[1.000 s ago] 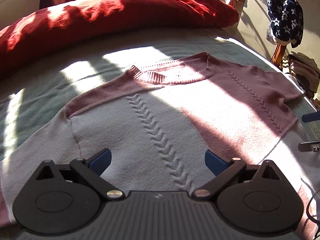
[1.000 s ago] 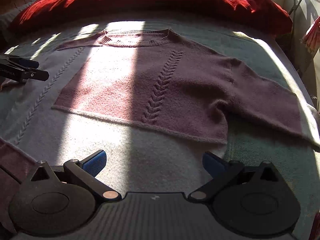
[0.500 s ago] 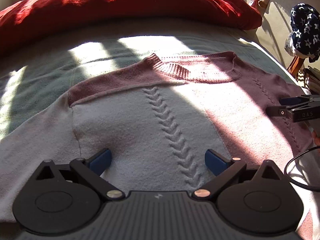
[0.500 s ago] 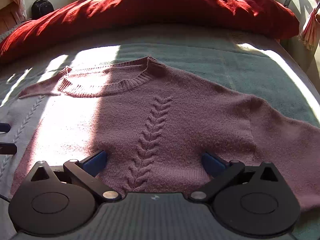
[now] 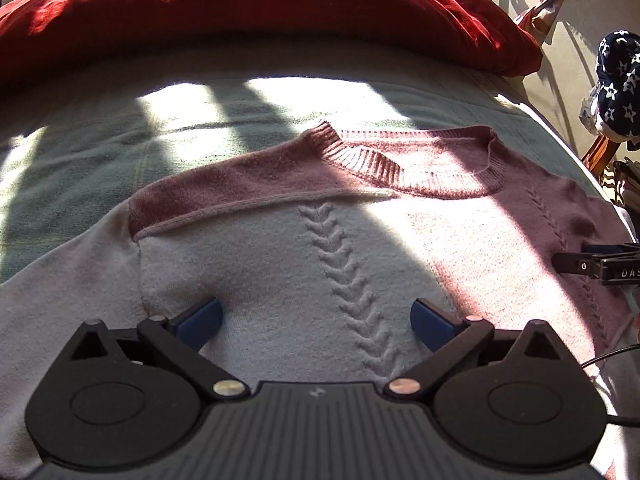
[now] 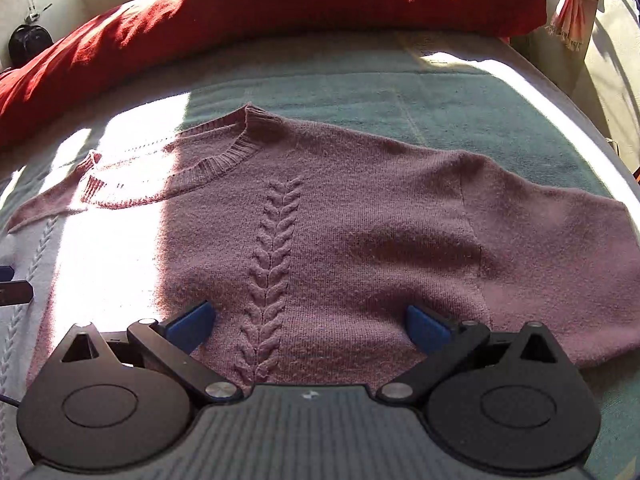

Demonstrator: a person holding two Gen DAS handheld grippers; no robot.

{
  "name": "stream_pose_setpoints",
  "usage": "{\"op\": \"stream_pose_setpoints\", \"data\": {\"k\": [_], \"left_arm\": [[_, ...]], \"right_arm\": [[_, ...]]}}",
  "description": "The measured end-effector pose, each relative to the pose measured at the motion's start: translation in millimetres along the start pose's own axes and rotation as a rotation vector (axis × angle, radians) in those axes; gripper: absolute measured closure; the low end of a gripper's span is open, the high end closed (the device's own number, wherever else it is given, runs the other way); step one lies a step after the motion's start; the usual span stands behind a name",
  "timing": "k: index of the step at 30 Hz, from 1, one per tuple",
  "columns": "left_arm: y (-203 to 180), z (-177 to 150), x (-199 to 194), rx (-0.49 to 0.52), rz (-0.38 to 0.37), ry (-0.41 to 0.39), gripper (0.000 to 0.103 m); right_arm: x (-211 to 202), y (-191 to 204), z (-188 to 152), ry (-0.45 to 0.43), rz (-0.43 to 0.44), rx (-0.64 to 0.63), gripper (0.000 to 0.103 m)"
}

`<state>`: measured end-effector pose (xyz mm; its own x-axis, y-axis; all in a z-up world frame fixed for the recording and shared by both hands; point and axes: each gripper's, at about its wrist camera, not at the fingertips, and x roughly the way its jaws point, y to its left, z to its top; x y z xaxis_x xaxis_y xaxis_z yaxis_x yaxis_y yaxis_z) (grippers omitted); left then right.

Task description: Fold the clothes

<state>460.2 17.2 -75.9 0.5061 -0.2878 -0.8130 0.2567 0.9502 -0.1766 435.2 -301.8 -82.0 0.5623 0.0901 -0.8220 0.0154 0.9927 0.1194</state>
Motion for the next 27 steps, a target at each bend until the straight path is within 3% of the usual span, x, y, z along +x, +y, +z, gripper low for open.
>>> {"op": "stream_pose_setpoints", "data": {"k": [3, 15, 18, 20, 24, 27], "left_arm": [[2, 8, -4, -0.005, -0.013, 0.0, 0.002], [16, 34, 14, -0.018, 0.005, -0.014, 0.002], [18, 36, 5, -0.023, 0.012, -0.045, 0.002], [21, 34, 12, -0.029, 0.02, -0.024, 0.002], [24, 36, 32, 0.006, 0.04, -0.021, 0.001], [23, 51, 42, 0.01, 0.044, -0.013, 0.001]], "right_arm": [[-4, -2, 10, 0.029, 0.008, 0.019, 0.0], [18, -7, 42, 0.011, -0.005, 0.028, 0.0], [-4, -5, 46, -0.052, -0.012, 0.016, 0.0], [-2, -1, 48, -0.062, -0.019, -0.027, 0.0], [38, 3, 54, 0.001, -0.014, -0.067, 0.0], [54, 8, 66, -0.034, -0.01, -0.108, 0.0]]}}
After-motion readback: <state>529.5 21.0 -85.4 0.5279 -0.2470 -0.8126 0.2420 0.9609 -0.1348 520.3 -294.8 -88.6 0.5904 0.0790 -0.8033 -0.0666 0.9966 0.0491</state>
